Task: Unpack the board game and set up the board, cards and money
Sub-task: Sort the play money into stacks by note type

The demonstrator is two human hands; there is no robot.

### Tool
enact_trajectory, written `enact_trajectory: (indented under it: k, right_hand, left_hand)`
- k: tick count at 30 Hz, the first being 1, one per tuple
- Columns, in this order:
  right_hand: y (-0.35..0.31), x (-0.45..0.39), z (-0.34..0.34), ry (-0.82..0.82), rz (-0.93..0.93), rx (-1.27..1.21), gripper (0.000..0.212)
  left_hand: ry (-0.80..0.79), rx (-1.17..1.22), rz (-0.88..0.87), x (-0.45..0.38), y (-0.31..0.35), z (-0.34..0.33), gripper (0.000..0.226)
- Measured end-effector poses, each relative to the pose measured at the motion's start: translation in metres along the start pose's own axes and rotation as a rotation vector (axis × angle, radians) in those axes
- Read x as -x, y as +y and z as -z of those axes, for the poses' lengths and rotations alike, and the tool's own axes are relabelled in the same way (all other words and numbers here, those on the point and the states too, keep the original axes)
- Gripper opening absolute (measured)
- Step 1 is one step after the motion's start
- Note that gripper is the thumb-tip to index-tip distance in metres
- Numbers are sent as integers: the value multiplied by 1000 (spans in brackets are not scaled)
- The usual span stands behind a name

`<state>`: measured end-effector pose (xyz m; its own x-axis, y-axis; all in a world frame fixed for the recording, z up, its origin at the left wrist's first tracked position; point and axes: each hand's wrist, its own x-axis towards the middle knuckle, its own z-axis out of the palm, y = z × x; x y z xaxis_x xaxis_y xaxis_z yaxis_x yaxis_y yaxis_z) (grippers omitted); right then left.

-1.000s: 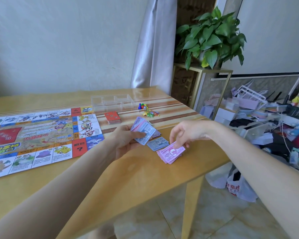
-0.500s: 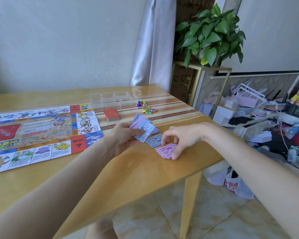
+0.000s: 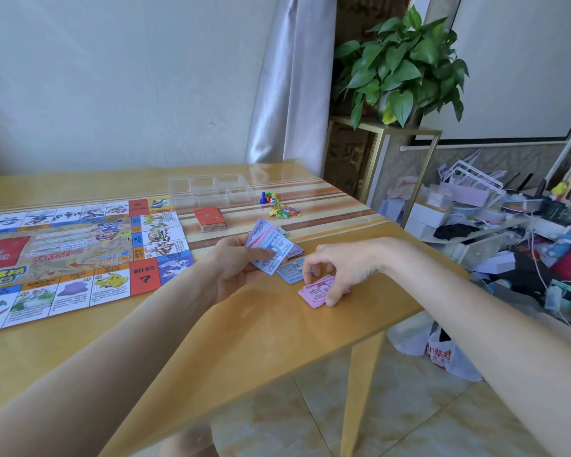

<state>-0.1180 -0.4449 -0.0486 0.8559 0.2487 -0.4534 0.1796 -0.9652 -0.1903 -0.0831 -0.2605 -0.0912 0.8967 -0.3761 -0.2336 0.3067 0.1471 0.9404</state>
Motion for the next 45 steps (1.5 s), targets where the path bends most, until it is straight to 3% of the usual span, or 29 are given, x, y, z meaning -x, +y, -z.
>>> enact_trajectory:
  k: [10, 13, 15, 22, 34, 41, 45]
  right_hand:
    - [-3, 2, 8, 5, -14, -55, 44]
    - [-7, 2, 19, 248, 76, -409, 32]
    - [-12, -8, 21, 422, 77, -517, 29]
    - [-17, -36, 9, 605, -25, -626, 15]
    - [-21, -26, 9, 534, 12, -770, 11]
    - [-24, -29, 8, 536, -8, -742, 32]
    - [-17, -23, 9, 512, -29, -764, 32]
  left_hand:
    - [47, 6, 9, -5, -1, 2, 18]
    - [66, -6, 14, -6, -3, 1, 22]
    - [63, -10, 6, -7, -2, -3, 27]
    - [-62, 71, -45, -5, 9, -6, 13]
    - [28, 20, -80, -5, 6, -4, 18]
    - [34, -31, -114, -8, 7, -3, 18]
    - [119, 37, -111, -10, 11, -3, 15]
